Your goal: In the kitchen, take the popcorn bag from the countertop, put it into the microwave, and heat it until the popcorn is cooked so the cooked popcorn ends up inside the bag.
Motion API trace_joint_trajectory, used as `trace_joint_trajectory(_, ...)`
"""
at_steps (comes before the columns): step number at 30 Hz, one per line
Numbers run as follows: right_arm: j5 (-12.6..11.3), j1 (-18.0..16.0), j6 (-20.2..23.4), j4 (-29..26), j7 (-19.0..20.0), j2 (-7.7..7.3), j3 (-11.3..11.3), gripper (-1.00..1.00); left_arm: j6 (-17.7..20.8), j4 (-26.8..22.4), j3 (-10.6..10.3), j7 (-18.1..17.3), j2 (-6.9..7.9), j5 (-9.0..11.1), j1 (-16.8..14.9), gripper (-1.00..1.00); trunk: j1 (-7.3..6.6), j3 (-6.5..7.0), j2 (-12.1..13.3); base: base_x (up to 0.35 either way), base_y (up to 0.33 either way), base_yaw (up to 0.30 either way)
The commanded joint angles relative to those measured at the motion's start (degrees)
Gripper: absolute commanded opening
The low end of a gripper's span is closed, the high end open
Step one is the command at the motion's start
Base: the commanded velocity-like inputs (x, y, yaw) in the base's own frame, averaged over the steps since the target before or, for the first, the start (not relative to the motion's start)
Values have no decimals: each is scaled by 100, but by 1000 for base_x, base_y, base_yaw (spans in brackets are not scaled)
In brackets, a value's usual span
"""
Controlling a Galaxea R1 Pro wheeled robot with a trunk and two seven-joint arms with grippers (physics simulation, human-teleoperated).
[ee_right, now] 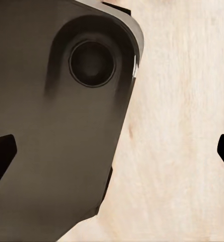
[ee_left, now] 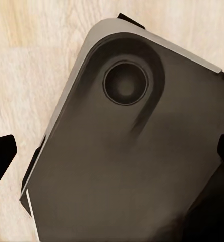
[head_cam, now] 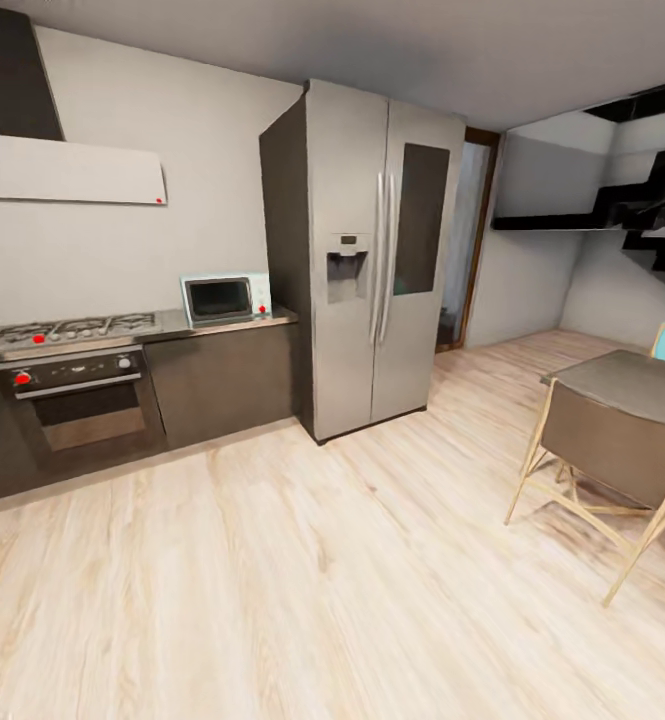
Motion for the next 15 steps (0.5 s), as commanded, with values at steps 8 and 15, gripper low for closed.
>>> trace_joint_trajectory(8, 11, -1, 2, -3, -1, 9, 24, 100, -86, 5, 12, -2, -15, -2, -1, 100, 3, -5, -2, 103, 0, 277)
trace_joint_trajectory(15, 35, -1, 15, -3, -1, 5, 410, 100, -106, 5, 16, -2, -23, 6, -1, 100, 3, -5, -2, 47, 0, 277)
